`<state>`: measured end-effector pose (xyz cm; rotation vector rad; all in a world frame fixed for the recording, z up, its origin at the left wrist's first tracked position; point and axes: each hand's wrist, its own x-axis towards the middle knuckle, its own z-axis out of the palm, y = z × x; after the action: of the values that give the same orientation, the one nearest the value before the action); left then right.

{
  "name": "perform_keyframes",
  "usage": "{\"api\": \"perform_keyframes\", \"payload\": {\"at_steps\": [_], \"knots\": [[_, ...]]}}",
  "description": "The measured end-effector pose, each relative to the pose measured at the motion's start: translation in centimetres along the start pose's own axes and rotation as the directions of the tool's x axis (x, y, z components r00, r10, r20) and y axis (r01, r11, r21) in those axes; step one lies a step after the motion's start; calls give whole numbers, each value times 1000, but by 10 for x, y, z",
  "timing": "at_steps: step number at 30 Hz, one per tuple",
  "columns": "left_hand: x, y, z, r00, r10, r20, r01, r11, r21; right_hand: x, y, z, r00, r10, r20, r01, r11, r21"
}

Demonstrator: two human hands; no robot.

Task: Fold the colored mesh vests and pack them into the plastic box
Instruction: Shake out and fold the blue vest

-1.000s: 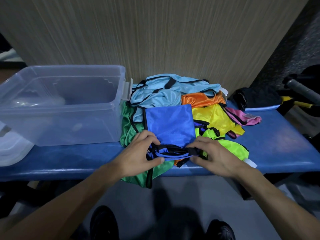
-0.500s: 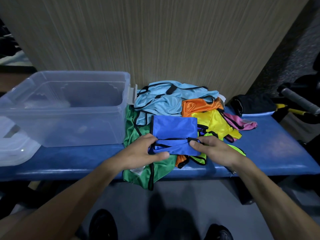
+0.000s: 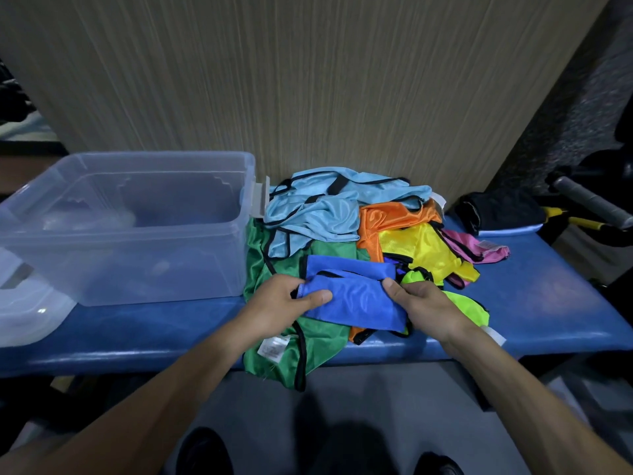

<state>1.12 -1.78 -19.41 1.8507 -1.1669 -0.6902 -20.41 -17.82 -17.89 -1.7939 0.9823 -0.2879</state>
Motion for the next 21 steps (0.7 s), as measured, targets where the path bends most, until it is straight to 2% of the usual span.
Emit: {"api": "perform_keyframes", "payload": {"at_steps": [3, 6, 10, 13, 16, 19, 21], "knots": [[8, 2, 3, 996, -90, -27, 88, 993, -83, 10, -2, 5, 996, -2, -91, -1, 999, -36], [16, -1, 2, 983, -179, -46, 169, 972, -164, 17, -4, 10, 981, -50, -186, 23, 989, -148], [26, 1, 4, 966, -238, -103, 218, 960, -174, 27, -4, 13, 961, -121, -250, 44, 955, -293], [28, 6, 6, 966, -225, -130, 217, 973, -75, 35, -4, 16, 945, -139, -296, -3, 902, -432], [32, 7, 8, 979, -148, -140, 163, 980, 109, 38, -10, 18, 918, -202, -340, -33, 818, -574], [32, 16, 13, 979, -80, -188, 136, 943, 305, 42, -14, 20, 901, -228, -369, -92, 732, -675], [31, 24, 16, 971, -22, -238, 109, 927, 359, 45, -14, 22, 900, -231, -370, -106, 707, -700]]}}
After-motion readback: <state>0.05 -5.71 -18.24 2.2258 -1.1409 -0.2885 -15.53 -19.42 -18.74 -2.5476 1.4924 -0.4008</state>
